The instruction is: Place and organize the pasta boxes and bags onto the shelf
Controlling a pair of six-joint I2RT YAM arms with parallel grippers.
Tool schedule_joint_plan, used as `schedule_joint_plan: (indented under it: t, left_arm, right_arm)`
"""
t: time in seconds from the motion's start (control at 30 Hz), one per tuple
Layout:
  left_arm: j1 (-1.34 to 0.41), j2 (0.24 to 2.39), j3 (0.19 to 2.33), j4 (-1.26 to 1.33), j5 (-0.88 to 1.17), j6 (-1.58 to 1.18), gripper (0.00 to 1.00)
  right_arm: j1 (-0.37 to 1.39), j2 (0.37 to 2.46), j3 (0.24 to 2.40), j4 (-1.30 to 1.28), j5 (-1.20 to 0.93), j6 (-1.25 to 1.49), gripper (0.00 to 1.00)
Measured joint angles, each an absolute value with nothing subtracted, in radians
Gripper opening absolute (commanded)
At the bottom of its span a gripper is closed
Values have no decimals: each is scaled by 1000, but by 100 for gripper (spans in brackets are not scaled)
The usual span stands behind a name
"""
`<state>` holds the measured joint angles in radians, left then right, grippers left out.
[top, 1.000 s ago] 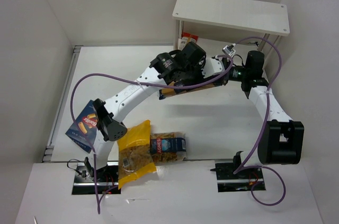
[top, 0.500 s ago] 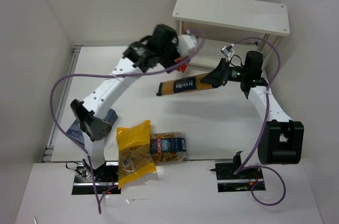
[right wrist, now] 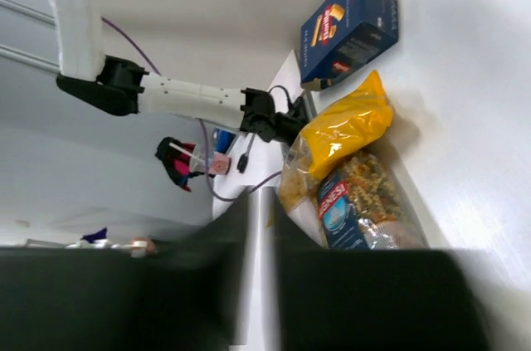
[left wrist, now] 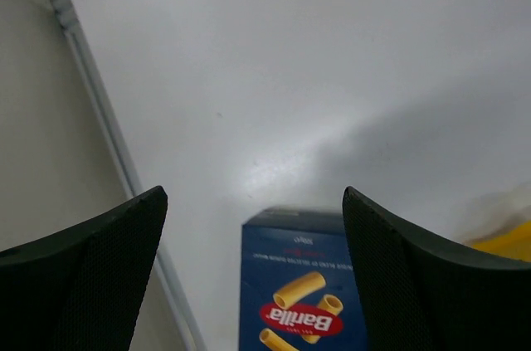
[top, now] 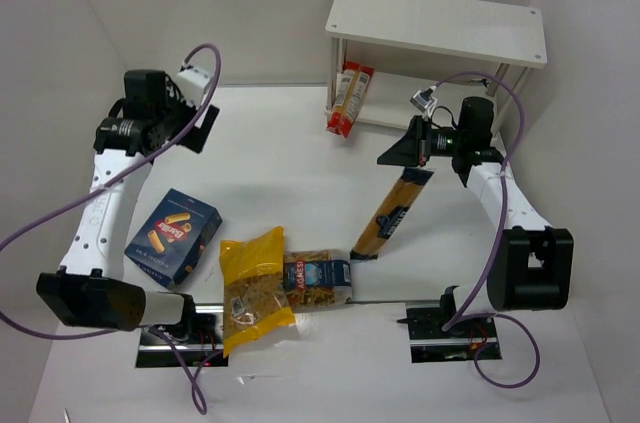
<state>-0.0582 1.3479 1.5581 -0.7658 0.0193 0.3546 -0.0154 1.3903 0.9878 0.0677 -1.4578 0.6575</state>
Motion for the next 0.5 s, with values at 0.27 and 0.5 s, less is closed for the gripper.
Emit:
schedule_joint_plan:
  t: [0.27, 0.5]
  left_arm:
    - [136, 1177, 1281, -769, 157, 272, 94]
    - [251, 1010, 1209, -763, 225, 233, 95]
  right_arm:
    - [40, 1585, 1139, 41, -1486, 627, 26]
    - [158, 1853, 1327, -72, -1473, 561, 56]
